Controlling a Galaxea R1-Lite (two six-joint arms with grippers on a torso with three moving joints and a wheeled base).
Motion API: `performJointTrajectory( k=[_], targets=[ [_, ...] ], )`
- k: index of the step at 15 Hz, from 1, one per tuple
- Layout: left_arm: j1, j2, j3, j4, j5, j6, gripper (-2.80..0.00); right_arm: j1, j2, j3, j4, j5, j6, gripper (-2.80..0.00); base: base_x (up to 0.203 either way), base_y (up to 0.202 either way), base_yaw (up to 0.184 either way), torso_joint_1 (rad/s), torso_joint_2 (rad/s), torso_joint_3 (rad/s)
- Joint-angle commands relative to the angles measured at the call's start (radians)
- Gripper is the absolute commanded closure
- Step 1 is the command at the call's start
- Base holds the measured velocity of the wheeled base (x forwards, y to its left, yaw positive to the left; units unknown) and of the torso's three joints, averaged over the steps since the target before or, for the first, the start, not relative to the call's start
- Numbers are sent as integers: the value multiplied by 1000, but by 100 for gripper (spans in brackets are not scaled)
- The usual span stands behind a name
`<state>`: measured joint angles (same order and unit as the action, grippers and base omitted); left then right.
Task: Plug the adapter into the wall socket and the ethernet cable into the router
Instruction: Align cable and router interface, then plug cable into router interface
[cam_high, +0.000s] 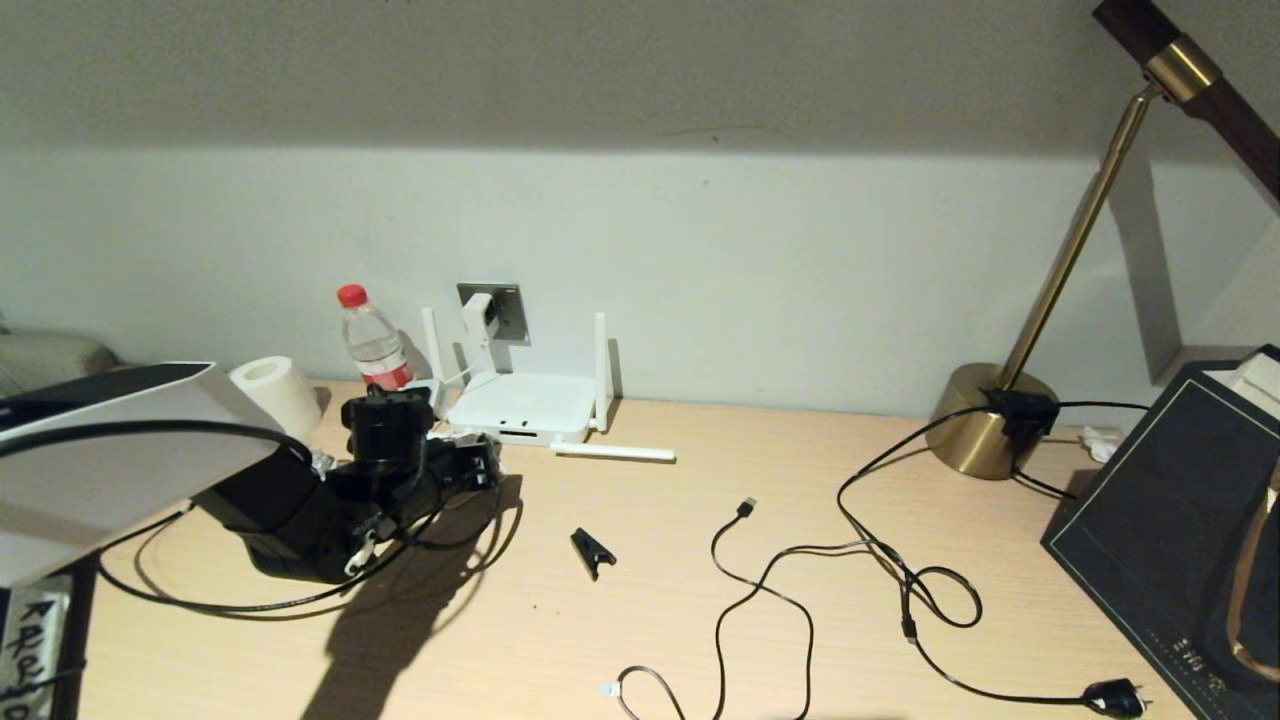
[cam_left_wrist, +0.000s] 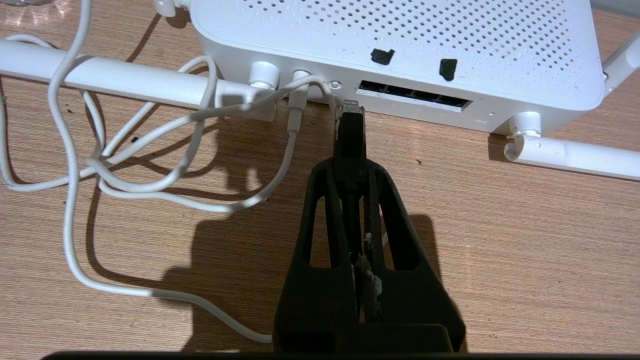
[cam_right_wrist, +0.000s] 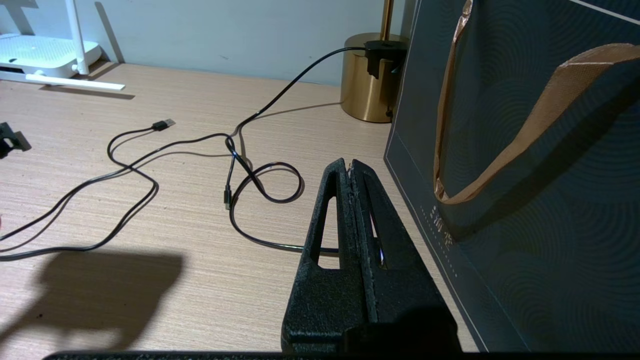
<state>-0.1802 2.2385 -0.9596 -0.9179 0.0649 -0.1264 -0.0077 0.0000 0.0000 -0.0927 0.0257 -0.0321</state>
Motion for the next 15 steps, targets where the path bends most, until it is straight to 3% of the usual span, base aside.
performJointTrajectory(
  k=[1, 15],
  targets=[
    [2, -7, 6, -6, 1, -1, 0, 0, 2, 35, -1, 0, 0, 0, 0, 0, 0, 0, 0, 0],
    [-7, 29, -36, -4, -24, 8, 0, 0, 2, 35, -1, 0, 0, 0, 0, 0, 0, 0, 0, 0]
  ],
)
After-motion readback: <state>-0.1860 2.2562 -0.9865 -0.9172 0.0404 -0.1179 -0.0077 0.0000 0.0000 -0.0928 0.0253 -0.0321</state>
